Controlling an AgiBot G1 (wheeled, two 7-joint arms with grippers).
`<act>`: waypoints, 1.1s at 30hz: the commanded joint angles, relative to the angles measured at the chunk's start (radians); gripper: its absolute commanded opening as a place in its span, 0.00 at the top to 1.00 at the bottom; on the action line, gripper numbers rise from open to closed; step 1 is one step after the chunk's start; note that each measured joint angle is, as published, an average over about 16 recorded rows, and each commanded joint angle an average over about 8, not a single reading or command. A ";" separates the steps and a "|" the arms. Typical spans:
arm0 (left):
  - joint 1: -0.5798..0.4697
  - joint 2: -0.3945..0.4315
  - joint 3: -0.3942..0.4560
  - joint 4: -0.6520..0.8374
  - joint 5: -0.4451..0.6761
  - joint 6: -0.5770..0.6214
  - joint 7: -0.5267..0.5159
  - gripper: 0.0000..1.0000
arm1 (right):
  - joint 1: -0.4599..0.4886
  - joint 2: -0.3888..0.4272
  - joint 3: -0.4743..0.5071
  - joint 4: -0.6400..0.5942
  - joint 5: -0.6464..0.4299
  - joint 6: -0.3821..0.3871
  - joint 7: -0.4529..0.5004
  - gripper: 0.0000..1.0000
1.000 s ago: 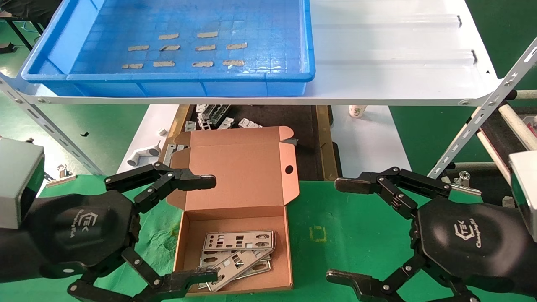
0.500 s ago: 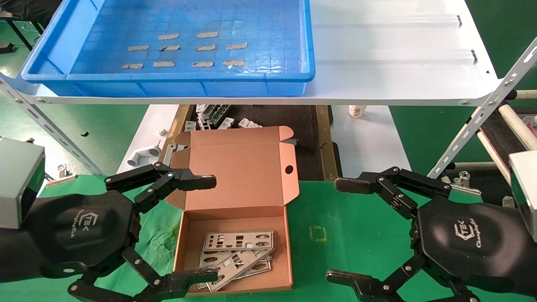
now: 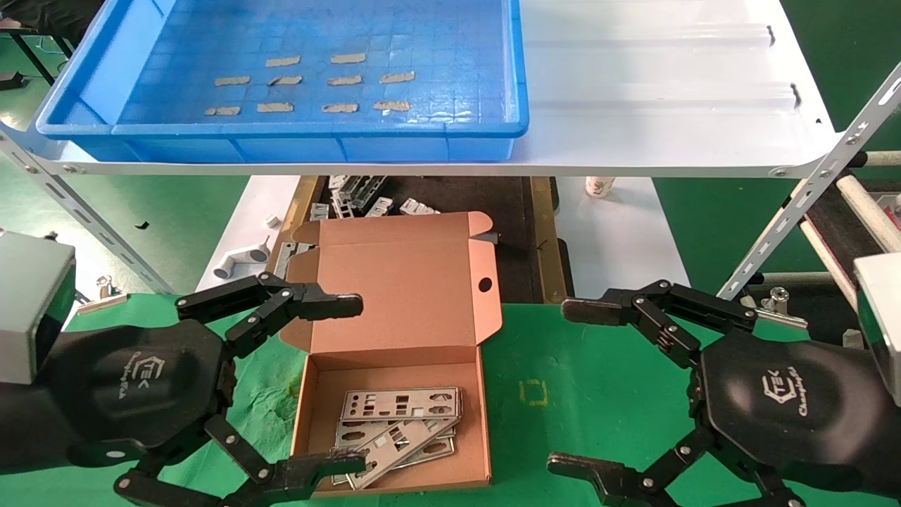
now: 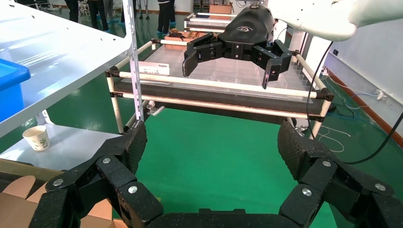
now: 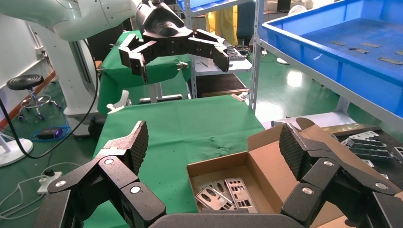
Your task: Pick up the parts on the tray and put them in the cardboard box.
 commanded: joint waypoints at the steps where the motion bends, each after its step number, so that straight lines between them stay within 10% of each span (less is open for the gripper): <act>1: 0.000 0.000 0.000 0.000 0.000 0.000 0.000 0.00 | 0.000 0.000 0.000 0.000 0.000 0.000 0.000 0.00; 33: 0.000 0.000 0.000 0.000 0.000 0.000 0.000 0.00 | 0.000 0.000 0.000 0.000 0.000 0.000 0.000 0.00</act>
